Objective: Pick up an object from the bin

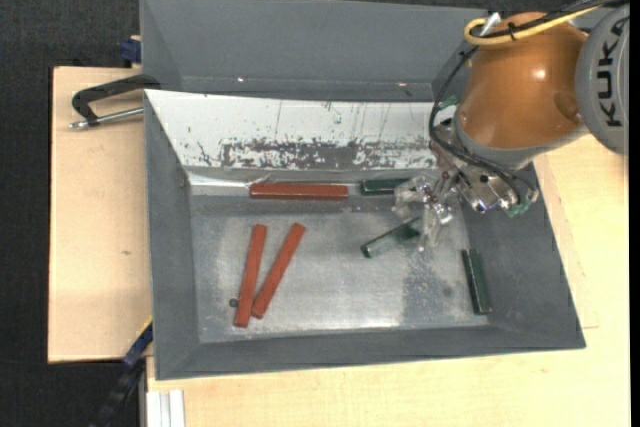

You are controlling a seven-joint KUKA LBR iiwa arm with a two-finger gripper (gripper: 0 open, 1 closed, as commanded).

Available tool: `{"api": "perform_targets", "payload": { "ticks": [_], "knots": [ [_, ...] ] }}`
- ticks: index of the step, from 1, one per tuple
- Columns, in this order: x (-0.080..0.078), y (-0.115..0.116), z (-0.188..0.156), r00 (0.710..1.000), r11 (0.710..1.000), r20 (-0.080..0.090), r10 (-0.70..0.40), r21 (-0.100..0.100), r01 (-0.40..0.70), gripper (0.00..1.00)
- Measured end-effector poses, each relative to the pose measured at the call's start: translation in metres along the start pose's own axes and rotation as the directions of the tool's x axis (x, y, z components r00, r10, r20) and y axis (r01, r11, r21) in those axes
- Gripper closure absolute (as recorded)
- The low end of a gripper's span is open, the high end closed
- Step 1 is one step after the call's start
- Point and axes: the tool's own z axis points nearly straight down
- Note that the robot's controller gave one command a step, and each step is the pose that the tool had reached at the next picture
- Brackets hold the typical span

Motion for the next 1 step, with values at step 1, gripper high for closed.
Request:
{"api": "perform_targets", "payload": {
  "ticks": [1],
  "knots": [
    [-0.0037,0.0048,-0.0455,0.999,0.999,0.007,-0.034,0.004,0.034,1.0]
  ]
}}
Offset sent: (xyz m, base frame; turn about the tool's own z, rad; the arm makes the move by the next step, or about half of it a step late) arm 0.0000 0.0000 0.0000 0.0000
